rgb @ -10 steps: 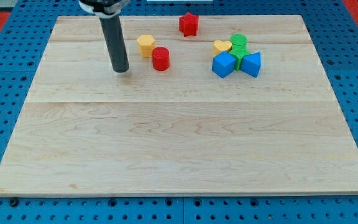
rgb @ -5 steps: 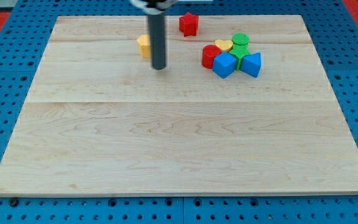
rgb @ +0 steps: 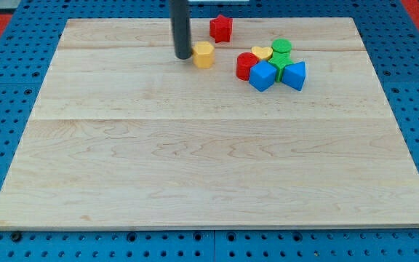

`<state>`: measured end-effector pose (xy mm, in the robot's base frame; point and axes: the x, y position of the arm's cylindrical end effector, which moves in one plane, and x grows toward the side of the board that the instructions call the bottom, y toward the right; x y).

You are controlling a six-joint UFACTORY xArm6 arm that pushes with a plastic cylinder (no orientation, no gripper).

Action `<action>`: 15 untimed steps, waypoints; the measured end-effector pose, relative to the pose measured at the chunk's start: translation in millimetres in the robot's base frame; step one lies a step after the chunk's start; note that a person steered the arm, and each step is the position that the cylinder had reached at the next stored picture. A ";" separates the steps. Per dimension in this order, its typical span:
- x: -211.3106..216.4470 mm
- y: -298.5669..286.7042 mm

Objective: Join the red blocks and yellow hexagon to the group of blocks

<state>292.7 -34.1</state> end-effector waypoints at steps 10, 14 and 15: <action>-97.7 92.7; -73.1 79.2; -52.3 128.9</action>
<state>240.4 94.8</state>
